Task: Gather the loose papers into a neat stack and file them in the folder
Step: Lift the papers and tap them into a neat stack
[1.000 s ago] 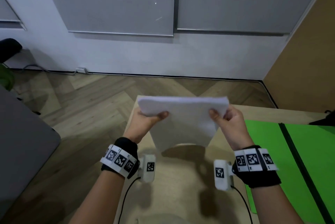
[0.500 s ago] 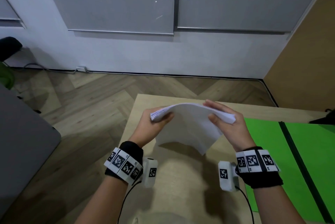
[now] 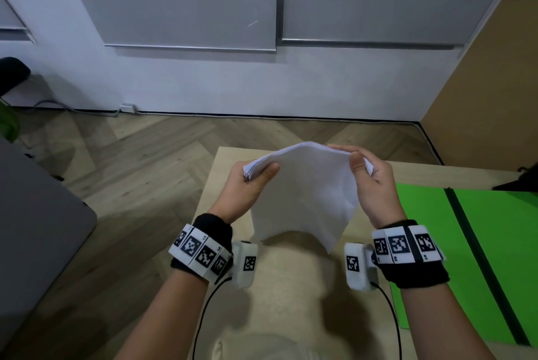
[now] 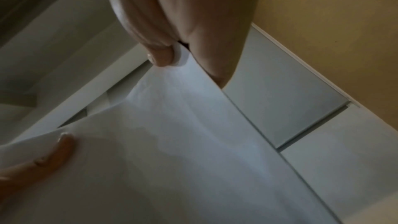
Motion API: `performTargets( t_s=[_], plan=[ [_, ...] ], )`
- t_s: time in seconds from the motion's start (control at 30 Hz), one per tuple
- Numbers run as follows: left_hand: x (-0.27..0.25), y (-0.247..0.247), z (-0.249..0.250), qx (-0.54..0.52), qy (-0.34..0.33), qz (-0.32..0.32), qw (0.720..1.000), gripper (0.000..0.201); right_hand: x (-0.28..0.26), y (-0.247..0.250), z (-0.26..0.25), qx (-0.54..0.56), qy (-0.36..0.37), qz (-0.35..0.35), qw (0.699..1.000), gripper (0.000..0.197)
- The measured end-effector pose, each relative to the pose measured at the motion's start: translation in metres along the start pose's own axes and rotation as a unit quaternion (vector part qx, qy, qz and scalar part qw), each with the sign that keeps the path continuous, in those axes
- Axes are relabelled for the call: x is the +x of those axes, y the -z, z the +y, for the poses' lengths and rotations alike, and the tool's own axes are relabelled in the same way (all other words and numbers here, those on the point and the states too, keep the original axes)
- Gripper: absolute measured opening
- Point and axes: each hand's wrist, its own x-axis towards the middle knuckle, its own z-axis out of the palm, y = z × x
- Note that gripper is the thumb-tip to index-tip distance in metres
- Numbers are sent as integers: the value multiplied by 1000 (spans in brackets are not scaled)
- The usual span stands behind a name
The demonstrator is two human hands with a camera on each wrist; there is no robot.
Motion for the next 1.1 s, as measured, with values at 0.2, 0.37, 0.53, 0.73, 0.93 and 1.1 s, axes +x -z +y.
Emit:
performTargets(
  t_s=[0.2,0.37,0.53,0.73,0.93,1.1],
  plan=[
    [-7,-5,-6,-34,14,35,999,17,-5,-1,8,8,-35,11,999,17],
    [-5,-8,-6,-22,20,44,999,29,-1,-4,19,6,-74,70,995,20],
    [-6,-2,-11,-4,29,33,999,37,-5,-4,34,17,-127,72,989,9],
    [3,-16,-42,26,130,64,989,25,-2,-21,49,-7,-184,91,979,13],
    [-1,-10,-52,20,116,57,991,40,-15,-14,72,-2,-235,105,966,39],
    [-5,-11,-71,39,182,62,981,34,-26,-26,104,-53,-294,93,950,29]
  ],
)
